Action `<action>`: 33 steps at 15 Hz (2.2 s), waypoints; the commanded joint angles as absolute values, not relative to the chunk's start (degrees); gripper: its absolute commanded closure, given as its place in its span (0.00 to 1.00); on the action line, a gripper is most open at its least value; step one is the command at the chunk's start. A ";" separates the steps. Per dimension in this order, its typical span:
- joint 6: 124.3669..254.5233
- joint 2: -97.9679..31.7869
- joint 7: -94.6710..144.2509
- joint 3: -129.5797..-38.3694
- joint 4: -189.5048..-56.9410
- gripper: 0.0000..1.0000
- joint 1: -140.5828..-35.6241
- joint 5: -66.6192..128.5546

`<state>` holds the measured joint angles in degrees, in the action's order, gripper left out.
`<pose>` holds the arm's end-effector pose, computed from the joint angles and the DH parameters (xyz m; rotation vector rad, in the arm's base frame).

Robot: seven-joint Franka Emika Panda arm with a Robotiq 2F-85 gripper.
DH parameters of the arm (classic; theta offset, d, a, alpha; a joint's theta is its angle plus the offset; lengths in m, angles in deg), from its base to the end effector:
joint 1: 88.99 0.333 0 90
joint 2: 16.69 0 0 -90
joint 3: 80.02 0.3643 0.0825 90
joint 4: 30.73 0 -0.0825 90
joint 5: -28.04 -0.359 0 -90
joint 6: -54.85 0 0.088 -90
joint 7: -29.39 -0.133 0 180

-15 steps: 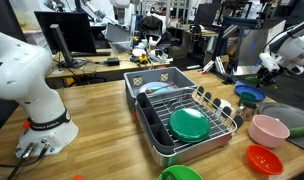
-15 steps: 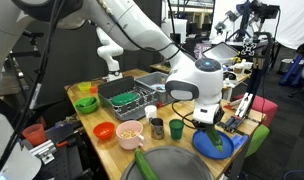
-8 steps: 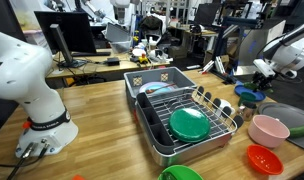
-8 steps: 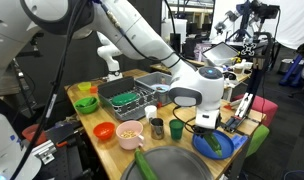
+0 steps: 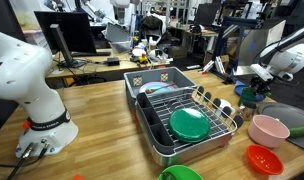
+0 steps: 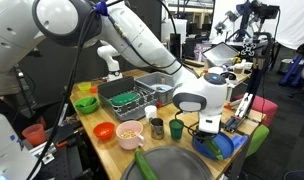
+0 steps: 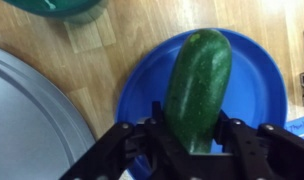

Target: Remove one zucchini from the grey tray and put it on the dark blue plate

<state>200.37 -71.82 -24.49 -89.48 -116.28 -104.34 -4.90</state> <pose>0.6806 -0.2864 0.1297 -1.8547 2.2341 -0.0766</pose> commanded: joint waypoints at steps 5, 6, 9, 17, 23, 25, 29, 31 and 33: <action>195.17 -76.82 -29.83 -90.18 -106.57 0.78 -105.17 0.65; 194.80 -77.57 -30.64 -90.23 -105.52 0.78 -105.18 1.28; 193.43 -79.56 -32.45 -90.12 -102.32 0.78 -105.36 2.77; 191.01 -82.62 -35.53 -89.98 -96.63 0.50 -105.57 5.40; 190.46 -82.88 -36.25 -89.89 -95.78 0.02 -106.09 6.00; 190.42 -82.51 -36.05 -89.73 -96.01 0.00 -106.30 5.90; 191.24 -80.07 -34.17 -89.73 -98.92 0.00 -106.02 4.34; 191.62 -78.27 -32.92 -89.17 -100.90 0.00 -106.29 3.84; 192.31 -75.86 -30.54 -88.26 -103.78 0.00 -106.78 3.06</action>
